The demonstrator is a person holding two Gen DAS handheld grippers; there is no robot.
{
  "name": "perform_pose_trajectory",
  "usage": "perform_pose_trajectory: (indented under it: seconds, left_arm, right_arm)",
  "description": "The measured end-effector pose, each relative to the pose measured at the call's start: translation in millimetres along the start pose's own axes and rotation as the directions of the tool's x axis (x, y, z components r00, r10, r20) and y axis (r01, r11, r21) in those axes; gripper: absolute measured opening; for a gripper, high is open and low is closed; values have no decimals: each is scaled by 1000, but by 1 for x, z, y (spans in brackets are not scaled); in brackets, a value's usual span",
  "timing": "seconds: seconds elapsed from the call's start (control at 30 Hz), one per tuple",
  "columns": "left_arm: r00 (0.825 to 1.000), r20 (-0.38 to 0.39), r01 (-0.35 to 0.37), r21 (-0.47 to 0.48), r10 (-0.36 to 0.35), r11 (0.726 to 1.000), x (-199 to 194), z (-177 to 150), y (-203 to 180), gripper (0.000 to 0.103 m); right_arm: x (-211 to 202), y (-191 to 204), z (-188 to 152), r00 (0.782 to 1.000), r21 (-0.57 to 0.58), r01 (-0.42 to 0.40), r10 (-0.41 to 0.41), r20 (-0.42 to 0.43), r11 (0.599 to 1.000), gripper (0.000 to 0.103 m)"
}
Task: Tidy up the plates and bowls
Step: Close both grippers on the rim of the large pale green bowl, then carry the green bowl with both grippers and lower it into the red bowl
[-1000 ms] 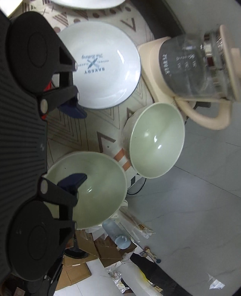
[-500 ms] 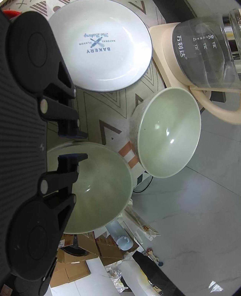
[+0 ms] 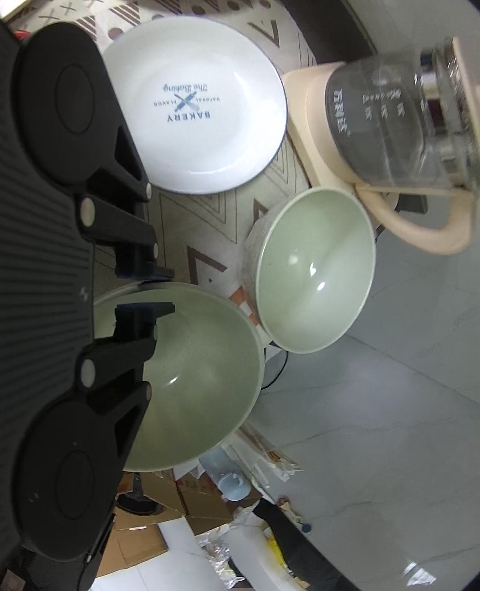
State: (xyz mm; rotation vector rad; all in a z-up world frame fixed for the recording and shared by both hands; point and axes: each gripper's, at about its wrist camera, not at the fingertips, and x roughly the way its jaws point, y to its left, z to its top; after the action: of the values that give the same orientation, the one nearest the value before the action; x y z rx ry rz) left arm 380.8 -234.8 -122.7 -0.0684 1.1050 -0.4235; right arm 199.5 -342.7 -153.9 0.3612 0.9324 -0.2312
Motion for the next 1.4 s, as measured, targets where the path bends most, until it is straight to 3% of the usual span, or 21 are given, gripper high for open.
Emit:
perform_pose_trajectory:
  seconds: [0.37,0.67,1.0,1.4]
  left_arm:
    - [991,107,-64,-128,78,990,-62,-14,3,10]
    - [969,185,-117,-240,164,964,-105,-34,16,10]
    - [942,221,-169,-343,254,924,-136,-67,30,10]
    - [918,223,-203,-449,329,870,-154,-108,52,10]
  right_arm:
    - [-34,10,15,991,-93,-120,125,47,988,18]
    - [-53,31,19,969,-204,-224,240,58,953,18]
    - [-69,53,9,938,-302,-318,344,37,899,18]
    - [-73,80,-12,912,-404,-380,411,-11,832,18]
